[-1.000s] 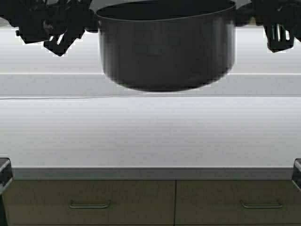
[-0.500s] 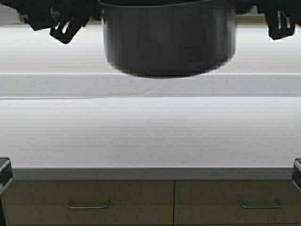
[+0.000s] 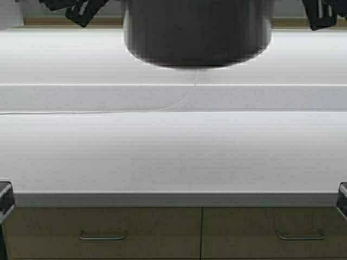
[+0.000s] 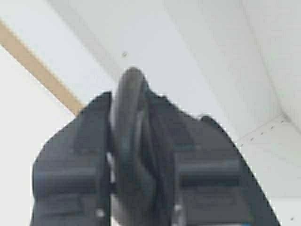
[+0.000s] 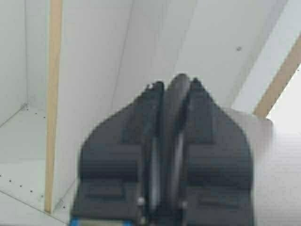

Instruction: Open the cabinet, put the pot inside, then close it

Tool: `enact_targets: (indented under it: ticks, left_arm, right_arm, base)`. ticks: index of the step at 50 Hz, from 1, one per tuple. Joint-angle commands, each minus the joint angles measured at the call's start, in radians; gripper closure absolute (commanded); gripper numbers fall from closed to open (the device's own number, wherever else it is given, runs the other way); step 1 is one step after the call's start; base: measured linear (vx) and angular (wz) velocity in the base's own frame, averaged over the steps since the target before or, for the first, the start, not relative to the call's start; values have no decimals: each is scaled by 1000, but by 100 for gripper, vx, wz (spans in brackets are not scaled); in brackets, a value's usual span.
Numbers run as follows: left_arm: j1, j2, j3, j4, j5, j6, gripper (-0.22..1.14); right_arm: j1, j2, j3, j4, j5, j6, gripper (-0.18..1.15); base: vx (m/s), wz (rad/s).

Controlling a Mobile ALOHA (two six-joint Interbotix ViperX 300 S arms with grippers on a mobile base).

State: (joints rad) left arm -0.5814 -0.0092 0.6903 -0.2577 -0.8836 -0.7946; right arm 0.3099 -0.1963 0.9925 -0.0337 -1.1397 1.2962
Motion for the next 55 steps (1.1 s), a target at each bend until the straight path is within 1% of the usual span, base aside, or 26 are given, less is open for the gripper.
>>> enact_targets:
  ticks: [1, 10, 27, 43, 48, 55]
  left_arm:
    - [-204, -43, -87, 92, 26, 9, 89]
    - [-202, -35, -147, 83, 46, 9, 89]
    - [-161, 31, -347, 78, 160, 11, 89]
    - [-117, 95, -471, 71, 216, 2, 89]
    - [-100, 126, -522, 55, 245, -3, 89]
    - [-92, 172, -592, 49, 264, -6, 89]
  right_arm:
    - [147, -29, -107, -35, 6, 63, 90]
    - [147, -12, -172, 2, 38, 57, 90]
    - [138, 95, -373, 20, 63, 94, 90]
    - [63, 169, -558, 17, 156, 135, 90]
    - [52, 196, -621, 14, 204, 160, 90]
    - [44, 236, -699, 14, 232, 178, 90]
  base:
    - [0, 0]
    - [0, 0]
    - [0, 0]
    - [0, 0]
    - [0, 0]
    - [0, 0]
